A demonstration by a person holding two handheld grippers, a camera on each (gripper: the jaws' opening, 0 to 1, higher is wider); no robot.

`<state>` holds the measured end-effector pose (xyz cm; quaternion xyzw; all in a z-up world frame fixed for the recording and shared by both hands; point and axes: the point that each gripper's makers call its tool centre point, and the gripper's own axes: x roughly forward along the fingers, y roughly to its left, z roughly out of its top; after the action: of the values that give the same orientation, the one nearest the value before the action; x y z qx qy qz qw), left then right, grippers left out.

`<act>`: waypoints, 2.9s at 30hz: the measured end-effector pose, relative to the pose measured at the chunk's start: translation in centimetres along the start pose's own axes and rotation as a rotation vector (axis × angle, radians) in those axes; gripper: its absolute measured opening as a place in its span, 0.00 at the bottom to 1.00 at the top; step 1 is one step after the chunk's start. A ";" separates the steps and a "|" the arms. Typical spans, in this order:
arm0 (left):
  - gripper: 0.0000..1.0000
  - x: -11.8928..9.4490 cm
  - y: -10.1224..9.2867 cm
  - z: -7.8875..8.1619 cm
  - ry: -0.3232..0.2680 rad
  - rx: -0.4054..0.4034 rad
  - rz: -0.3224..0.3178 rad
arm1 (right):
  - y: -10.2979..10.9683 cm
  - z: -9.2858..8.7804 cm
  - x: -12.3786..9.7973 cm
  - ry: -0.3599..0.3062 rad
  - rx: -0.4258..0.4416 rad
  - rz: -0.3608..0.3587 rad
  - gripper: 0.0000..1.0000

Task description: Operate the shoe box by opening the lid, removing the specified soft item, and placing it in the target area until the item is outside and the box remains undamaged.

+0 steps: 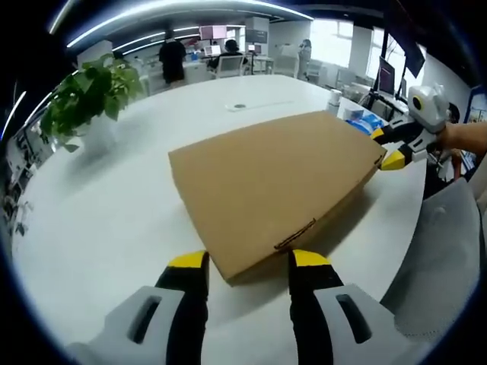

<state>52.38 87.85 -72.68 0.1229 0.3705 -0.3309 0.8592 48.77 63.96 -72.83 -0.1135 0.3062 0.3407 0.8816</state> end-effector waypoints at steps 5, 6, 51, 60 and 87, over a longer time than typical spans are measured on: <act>0.41 0.8 0.6 0.9 -0.003 0.002 -0.004 | -1.2 0.5 0.6 0.006 0.000 -0.004 0.33; 0.41 1.0 0.7 1.1 -0.005 0.002 -0.005 | -1.5 0.5 0.7 0.007 -0.001 -0.004 0.33; 0.59 -3.8 -1.2 2.5 -0.116 -0.026 0.119 | -6.6 -0.7 -7.3 -0.070 0.085 -0.247 0.58; 0.72 -5.8 -5.2 1.9 -0.182 -0.088 0.131 | -6.3 -4.0 -12.4 -0.067 0.146 -0.334 0.70; 1.00 -11.3 -8.3 0.2 -0.306 -0.063 0.208 | -2.1 -5.9 -19.0 -0.163 0.171 -0.421 0.96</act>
<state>41.28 86.87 -64.10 0.0817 0.2312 -0.2434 0.9384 36.48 49.90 -65.78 -0.0717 0.2313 0.1301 0.9615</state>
